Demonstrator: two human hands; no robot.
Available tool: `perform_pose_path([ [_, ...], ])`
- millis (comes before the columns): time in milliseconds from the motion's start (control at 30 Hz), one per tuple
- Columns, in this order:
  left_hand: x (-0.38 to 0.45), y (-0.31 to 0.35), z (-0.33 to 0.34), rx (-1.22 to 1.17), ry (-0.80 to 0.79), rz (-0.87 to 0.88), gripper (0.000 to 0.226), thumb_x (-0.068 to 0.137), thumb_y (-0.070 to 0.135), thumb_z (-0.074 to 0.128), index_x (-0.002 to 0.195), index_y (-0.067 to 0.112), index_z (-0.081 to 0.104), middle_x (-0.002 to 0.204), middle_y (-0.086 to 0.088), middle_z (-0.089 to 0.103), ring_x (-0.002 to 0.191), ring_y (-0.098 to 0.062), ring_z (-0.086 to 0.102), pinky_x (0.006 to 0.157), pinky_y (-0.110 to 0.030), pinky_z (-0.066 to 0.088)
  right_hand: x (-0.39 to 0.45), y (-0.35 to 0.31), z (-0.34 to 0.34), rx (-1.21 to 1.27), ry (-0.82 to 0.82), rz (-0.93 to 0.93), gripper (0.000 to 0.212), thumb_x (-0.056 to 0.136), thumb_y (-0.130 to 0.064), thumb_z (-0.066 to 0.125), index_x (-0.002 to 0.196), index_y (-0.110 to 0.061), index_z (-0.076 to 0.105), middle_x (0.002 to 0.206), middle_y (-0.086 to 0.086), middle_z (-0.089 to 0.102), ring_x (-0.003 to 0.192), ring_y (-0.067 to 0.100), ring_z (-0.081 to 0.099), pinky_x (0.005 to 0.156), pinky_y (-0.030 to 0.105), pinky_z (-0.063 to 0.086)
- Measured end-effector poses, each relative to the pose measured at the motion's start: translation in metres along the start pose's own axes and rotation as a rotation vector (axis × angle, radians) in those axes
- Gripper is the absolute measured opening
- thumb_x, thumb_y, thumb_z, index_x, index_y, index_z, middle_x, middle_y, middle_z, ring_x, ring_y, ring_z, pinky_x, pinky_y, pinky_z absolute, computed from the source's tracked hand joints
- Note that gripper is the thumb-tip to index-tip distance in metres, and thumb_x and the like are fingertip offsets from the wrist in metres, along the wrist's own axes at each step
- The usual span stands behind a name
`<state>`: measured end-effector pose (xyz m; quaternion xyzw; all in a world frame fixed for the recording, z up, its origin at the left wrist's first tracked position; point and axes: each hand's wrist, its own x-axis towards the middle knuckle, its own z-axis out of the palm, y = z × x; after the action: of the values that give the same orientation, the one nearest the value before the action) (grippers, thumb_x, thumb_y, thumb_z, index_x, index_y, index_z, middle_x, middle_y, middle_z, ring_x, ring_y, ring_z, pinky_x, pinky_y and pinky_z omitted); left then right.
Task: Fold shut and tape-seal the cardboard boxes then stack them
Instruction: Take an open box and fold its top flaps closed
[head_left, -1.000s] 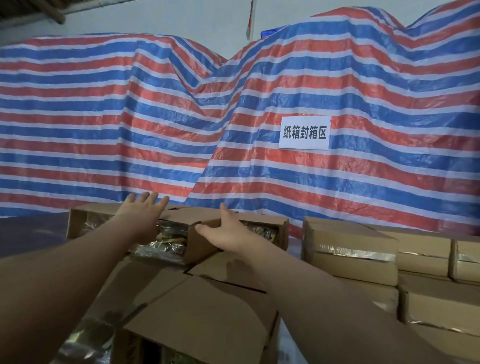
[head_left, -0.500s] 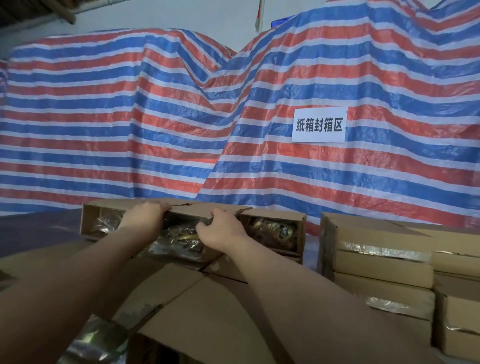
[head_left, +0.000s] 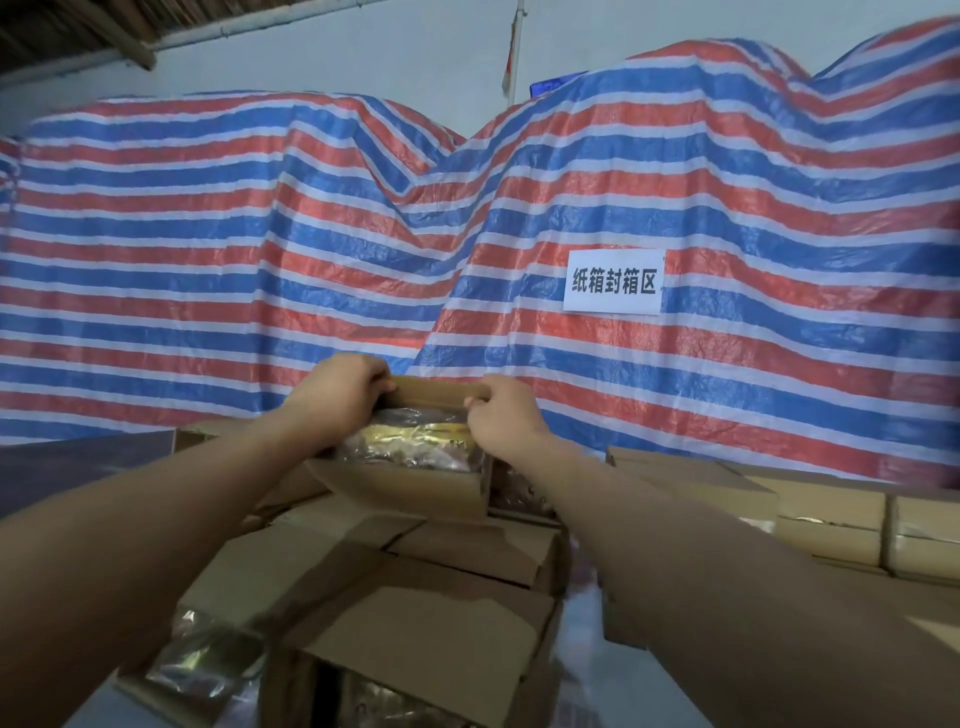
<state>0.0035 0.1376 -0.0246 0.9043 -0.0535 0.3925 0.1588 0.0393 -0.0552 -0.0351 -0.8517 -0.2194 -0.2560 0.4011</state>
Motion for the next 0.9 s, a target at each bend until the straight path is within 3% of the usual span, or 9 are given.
perform_pose_path([
  [133, 0.003, 0.052, -0.029, -0.056, -0.087, -0.004, 0.017, 0.097, 0.029, 0.059, 0.094, 0.017, 0.069, 0.088, -0.004, 0.066, 0.079, -0.019, 0.061, 0.073, -0.035, 0.053, -0.018, -0.013, -0.066, -0.050, -0.043, 0.057, 0.016, 0.097, -0.008, 0.048, 0.101, -0.006, 0.064, 0.093, 0.012, 0.064, 0.078, 0.022, 0.056, 0.066, 0.033, 0.048],
  [233, 0.000, 0.093, -0.048, -0.117, -0.166, 0.004, 0.014, 0.092, 0.029, 0.068, 0.094, 0.016, 0.073, 0.090, -0.005, 0.069, 0.080, -0.018, 0.062, 0.073, -0.033, 0.053, -0.038, -0.020, -0.117, -0.014, -0.131, 0.167, 0.012, 0.095, -0.006, 0.048, 0.095, -0.003, 0.059, 0.086, 0.018, 0.061, 0.068, 0.026, 0.059, 0.056, 0.034, 0.055],
  [333, -0.008, 0.133, -0.063, -0.124, -0.334, 0.018, 0.017, 0.091, 0.030, 0.069, 0.099, 0.016, 0.073, 0.094, -0.004, 0.069, 0.087, -0.020, 0.063, 0.076, -0.031, 0.052, -0.060, -0.019, -0.165, 0.006, -0.247, 0.276, 0.009, 0.092, -0.007, 0.054, 0.091, -0.002, 0.062, 0.076, 0.014, 0.064, 0.055, 0.027, 0.064, 0.055, 0.036, 0.059],
  [433, -0.023, 0.171, -0.066, -0.152, -0.501, 0.035, 0.025, 0.093, 0.034, 0.065, 0.107, 0.014, 0.071, 0.099, -0.006, 0.070, 0.095, -0.026, 0.065, 0.088, -0.040, 0.055, -0.085, -0.008, -0.205, 0.019, -0.322, 0.391, 0.011, 0.093, -0.014, 0.061, 0.093, -0.003, 0.065, 0.061, 0.006, 0.070, 0.057, 0.031, 0.068, 0.063, 0.044, 0.062],
  [500, -0.034, 0.194, -0.059, -0.147, -0.546, 0.059, 0.027, 0.093, 0.037, 0.064, 0.107, 0.014, 0.070, 0.101, -0.007, 0.070, 0.097, -0.027, 0.065, 0.085, -0.039, 0.054, -0.103, 0.004, -0.226, 0.024, -0.333, 0.456, 0.012, 0.094, -0.015, 0.058, 0.091, -0.005, 0.064, 0.051, 0.002, 0.066, 0.053, 0.028, 0.066, 0.060, 0.043, 0.061],
  [600, -0.053, 0.224, -0.043, -0.130, -0.589, 0.107, 0.027, 0.093, 0.041, 0.064, 0.103, 0.017, 0.072, 0.098, -0.006, 0.070, 0.097, -0.026, 0.066, 0.080, -0.036, 0.054, -0.131, 0.026, -0.249, 0.037, -0.328, 0.547, 0.013, 0.096, -0.012, 0.054, 0.096, -0.003, 0.063, 0.057, 0.007, 0.067, 0.053, 0.027, 0.068, 0.055, 0.041, 0.059],
  [700, -0.075, 0.244, -0.019, -0.106, -0.614, 0.168, 0.026, 0.093, 0.042, 0.062, 0.102, 0.020, 0.073, 0.099, -0.005, 0.072, 0.098, -0.024, 0.066, 0.091, -0.041, 0.053, -0.161, 0.051, -0.265, 0.052, -0.351, 0.647, 0.018, 0.098, -0.017, 0.053, 0.103, -0.002, 0.062, 0.073, 0.013, 0.071, 0.062, 0.026, 0.070, 0.059, 0.040, 0.060],
  [900, -0.121, 0.271, 0.050, -0.166, -0.701, 0.187, 0.016, 0.094, 0.038, 0.062, 0.098, 0.025, 0.070, 0.102, 0.000, 0.068, 0.096, -0.017, 0.064, 0.086, -0.035, 0.053, -0.228, 0.102, -0.268, 0.078, -0.364, 0.749, 0.017, 0.097, -0.022, 0.057, 0.103, -0.007, 0.064, 0.067, 0.006, 0.071, 0.055, 0.017, 0.068, 0.050, 0.028, 0.053],
])
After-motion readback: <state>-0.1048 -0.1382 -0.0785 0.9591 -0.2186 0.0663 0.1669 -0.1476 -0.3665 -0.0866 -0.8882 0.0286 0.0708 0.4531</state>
